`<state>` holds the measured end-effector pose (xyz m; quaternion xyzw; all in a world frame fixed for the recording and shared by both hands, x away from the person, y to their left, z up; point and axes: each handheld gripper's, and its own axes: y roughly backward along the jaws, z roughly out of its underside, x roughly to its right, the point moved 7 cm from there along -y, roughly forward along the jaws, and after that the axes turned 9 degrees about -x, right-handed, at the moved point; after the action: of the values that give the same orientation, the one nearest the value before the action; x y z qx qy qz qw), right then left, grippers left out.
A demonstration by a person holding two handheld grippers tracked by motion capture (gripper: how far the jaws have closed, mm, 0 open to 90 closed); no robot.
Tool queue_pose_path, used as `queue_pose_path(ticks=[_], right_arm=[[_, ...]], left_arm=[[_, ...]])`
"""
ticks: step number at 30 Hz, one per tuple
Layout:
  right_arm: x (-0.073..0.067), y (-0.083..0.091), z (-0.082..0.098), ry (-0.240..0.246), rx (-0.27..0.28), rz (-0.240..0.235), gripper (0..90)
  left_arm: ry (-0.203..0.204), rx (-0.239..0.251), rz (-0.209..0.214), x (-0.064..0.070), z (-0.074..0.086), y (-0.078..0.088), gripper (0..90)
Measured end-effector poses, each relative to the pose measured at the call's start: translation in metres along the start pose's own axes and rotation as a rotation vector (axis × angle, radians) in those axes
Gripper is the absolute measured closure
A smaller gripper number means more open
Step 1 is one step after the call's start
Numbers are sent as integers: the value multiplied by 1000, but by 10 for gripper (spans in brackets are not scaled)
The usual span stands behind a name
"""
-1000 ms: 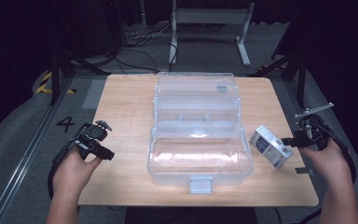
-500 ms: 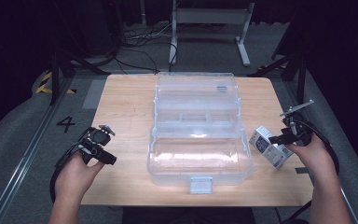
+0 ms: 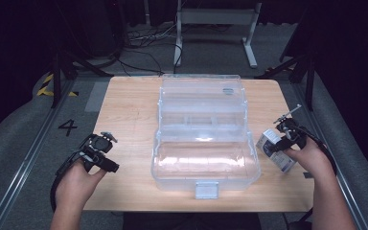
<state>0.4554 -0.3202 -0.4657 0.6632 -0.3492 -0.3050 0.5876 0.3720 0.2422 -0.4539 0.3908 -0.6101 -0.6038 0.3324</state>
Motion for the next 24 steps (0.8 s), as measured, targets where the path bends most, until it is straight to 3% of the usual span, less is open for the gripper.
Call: queue_pose_path(ticks=[12, 15, 19, 24], right_arm=[[-2, -20, 2, 30, -94, -8, 402], [-3, -23, 3, 35, -108, -8, 465], [-2, -23, 4, 42, -106, 10, 535], [-3, -22, 6, 58, -84, 16, 554]], left_arm=[[-19, -16, 12, 2, -2, -4, 300], [-21, -14, 18, 3, -2, -5, 301], [-19, -16, 17, 3, -3, -5, 301], [-26, -4, 22, 4, -10, -2, 301]])
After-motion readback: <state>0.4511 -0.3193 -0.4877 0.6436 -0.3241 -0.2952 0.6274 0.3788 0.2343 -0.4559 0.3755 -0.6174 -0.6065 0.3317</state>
